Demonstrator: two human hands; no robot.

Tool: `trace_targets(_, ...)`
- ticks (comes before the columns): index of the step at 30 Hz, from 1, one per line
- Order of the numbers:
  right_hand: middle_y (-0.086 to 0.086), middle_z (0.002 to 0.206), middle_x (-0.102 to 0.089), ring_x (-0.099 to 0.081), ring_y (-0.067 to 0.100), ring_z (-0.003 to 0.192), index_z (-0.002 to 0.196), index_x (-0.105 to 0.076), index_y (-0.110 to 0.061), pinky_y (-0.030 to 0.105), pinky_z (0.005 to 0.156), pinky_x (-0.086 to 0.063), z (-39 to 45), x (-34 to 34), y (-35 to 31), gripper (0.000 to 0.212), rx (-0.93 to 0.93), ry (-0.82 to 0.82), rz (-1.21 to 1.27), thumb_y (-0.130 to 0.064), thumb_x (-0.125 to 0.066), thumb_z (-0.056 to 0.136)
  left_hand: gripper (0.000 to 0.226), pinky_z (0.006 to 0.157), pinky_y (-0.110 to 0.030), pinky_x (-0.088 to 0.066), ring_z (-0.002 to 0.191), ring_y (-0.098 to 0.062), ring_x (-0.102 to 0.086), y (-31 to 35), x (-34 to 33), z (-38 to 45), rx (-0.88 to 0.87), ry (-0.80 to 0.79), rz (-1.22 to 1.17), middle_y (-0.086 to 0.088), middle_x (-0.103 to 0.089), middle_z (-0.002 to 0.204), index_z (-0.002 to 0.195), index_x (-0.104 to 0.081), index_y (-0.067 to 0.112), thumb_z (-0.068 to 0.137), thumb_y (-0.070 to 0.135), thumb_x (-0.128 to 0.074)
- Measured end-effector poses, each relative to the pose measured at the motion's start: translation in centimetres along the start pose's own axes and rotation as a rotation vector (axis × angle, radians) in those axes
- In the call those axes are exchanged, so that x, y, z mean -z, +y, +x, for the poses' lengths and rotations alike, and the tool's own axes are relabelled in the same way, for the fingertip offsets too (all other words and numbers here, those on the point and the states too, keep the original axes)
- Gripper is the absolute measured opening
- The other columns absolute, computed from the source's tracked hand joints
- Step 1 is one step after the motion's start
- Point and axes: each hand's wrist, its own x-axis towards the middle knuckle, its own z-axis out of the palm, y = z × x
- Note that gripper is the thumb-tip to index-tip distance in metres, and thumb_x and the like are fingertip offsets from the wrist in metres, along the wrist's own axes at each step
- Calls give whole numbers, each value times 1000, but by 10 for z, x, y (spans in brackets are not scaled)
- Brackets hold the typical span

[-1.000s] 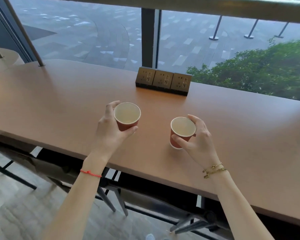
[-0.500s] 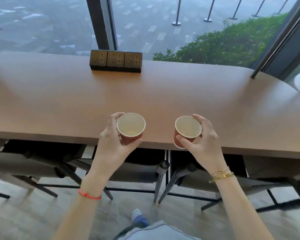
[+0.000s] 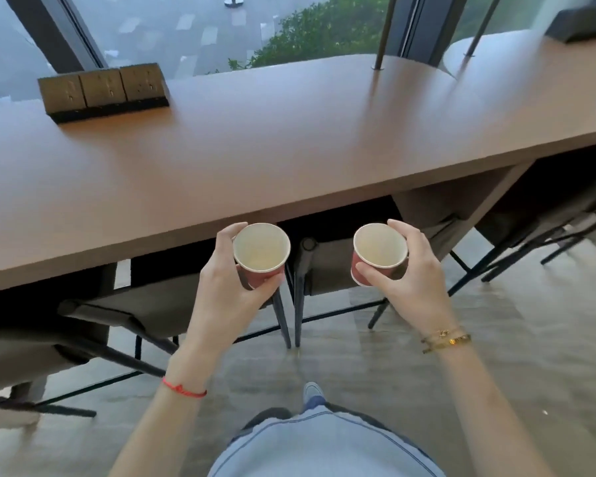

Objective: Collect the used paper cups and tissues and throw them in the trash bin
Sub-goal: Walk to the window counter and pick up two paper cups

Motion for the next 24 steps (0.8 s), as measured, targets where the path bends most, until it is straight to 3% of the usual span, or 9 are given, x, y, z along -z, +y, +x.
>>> trace_targets(3,-4,124,-49,-47,6,104,132,-42,-25,-6,75,-33,-38,8,6,77,-82,91,-6,-39,-81,67,80,77,1,-39,102,-5,-57,-1,-6,-9,-73,-101,0,31,-49,111,132,-37,34,68,29,-86)
trace_targets(8,-3,121,-53,-50,7,103,131,-44,-22,-2,80,-34,-121,20,5,77,-236,253,-9,-38,-83,66,80,79,-10,-42,102,-6,-54,4,-18,-30,-185,-294,-4,17,-51,114,132,-36,33,69,31,-85)
trace_targets(11,-3,123,-54,-53,10,107,131,-44,-22,5,84,-36,-177,29,4,78,-355,360,-28,-36,-84,65,78,79,-14,-43,101,-3,-52,13,-32,-48,-265,-409,-23,18,-51,114,132,-36,32,70,32,-84)
trace_targets(15,-4,126,-51,-52,8,112,133,-43,-22,15,93,-39,-253,45,2,79,-521,535,-23,-32,-84,65,79,86,-26,-46,108,-11,-53,37,-60,-78,-398,-586,-41,12,-52,119,132,-35,28,71,31,-84)
trace_targets(17,-3,126,-51,-51,9,112,133,-44,-21,18,95,-40,-289,55,3,79,-596,620,-30,-30,-84,66,77,85,-23,-46,106,-8,-52,53,-79,-94,-472,-666,-65,15,-51,117,132,-36,27,71,31,-84)
trace_targets(21,-6,127,-50,-49,5,111,132,-43,-23,11,91,-37,-356,79,11,77,-719,800,-74,-31,-84,67,74,75,-6,-41,97,3,-52,93,-124,-133,-572,-844,-124,28,-51,110,128,-37,33,70,32,-84)
trace_targets(24,-9,129,-49,-49,7,114,132,-42,-25,20,93,-40,-406,101,20,77,-800,923,-104,-34,-83,68,73,70,-7,-41,96,-4,-57,128,-164,-173,-665,-943,-150,20,-55,112,127,-39,31,69,35,-84)
